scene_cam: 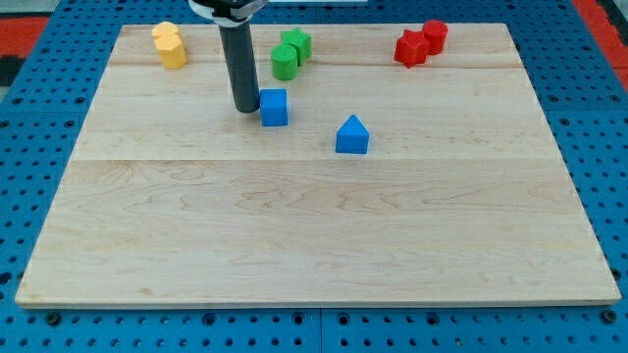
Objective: Move the blue cube closer to the blue triangle
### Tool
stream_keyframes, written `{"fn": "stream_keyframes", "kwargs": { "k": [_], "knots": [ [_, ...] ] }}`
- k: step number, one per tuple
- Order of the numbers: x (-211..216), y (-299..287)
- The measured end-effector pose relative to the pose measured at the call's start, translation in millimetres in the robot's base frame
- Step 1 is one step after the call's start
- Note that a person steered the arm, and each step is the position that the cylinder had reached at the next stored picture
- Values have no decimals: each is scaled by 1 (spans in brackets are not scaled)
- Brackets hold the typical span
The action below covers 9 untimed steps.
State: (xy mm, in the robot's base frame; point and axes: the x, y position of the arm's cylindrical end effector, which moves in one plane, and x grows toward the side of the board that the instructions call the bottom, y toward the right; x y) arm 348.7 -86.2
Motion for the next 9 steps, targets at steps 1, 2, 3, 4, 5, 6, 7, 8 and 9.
{"fn": "stream_keyframes", "kwargs": {
  "k": [1,2,3,4,5,6,7,8,9],
  "knots": [
    [-9,32],
    [2,71],
    [11,76],
    [12,76],
    [12,75],
    [12,75],
    [12,75],
    [12,75],
    [8,84]
  ]
}}
